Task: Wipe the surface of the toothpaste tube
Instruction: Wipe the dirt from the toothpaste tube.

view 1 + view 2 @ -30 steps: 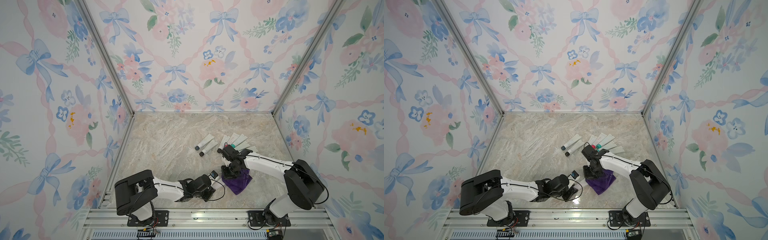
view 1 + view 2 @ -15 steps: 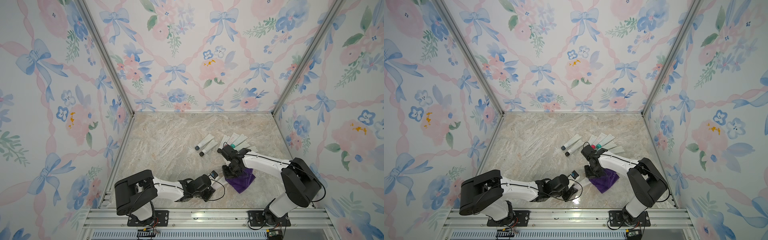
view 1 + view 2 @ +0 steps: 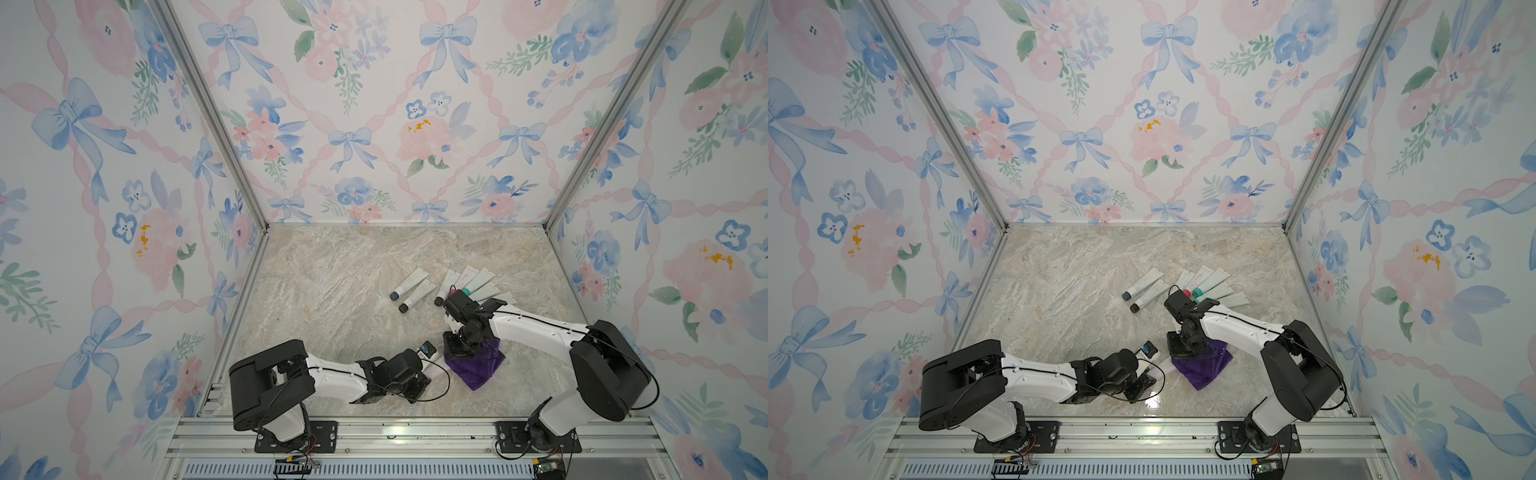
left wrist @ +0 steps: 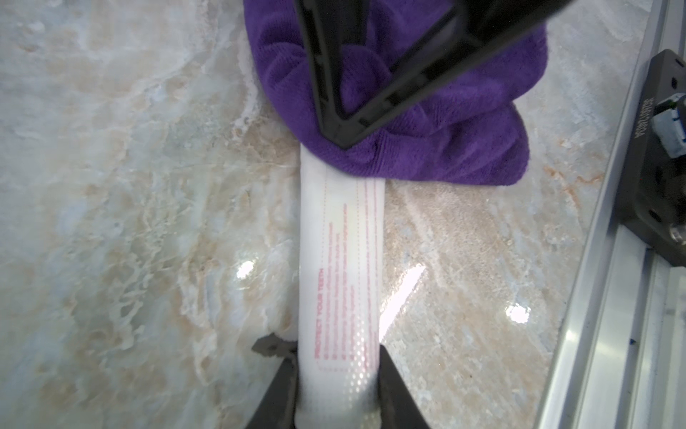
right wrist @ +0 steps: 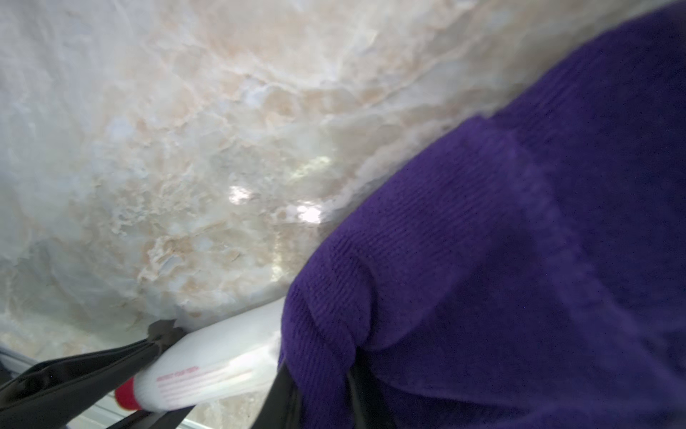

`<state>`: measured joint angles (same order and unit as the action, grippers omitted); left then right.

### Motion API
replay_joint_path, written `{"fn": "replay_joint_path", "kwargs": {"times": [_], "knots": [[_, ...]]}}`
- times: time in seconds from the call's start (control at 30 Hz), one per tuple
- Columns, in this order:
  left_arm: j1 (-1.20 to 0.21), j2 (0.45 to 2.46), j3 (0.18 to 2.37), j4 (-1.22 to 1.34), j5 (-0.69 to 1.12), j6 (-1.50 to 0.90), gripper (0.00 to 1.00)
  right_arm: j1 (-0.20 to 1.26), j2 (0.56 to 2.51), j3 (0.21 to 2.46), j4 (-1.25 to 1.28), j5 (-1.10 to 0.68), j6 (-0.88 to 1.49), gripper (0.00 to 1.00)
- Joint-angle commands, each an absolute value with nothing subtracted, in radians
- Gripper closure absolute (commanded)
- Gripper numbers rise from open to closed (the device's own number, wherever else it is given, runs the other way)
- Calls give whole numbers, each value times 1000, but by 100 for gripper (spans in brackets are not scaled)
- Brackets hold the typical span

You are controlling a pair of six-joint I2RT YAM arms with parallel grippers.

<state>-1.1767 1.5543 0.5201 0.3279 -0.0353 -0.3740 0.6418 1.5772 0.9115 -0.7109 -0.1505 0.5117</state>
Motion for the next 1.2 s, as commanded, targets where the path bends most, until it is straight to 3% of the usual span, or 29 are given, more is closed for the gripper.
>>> {"fn": "replay_joint_path", "kwargs": {"times": [0.0,0.2,0.53,0.73,0.87,1.17], "knots": [[-1172,1564,508,291,-55,-371,70,569,1617,900,-816,-2,468,80],[-1172,1567,510,291,-55,-372,69,550,1632,901,-785,-36,464,80],[-1172,1568,510,291,-55,-373,69,726,1609,978,-751,-224,529,80],[-1172,1568,509,290,-55,-373,69,760,1586,966,-712,-289,568,80],[-1172,1567,510,291,-53,-371,69,713,1603,928,-712,-262,548,80],[-1172,1568,511,291,-54,-371,69,645,1718,968,-840,43,469,80]]}}
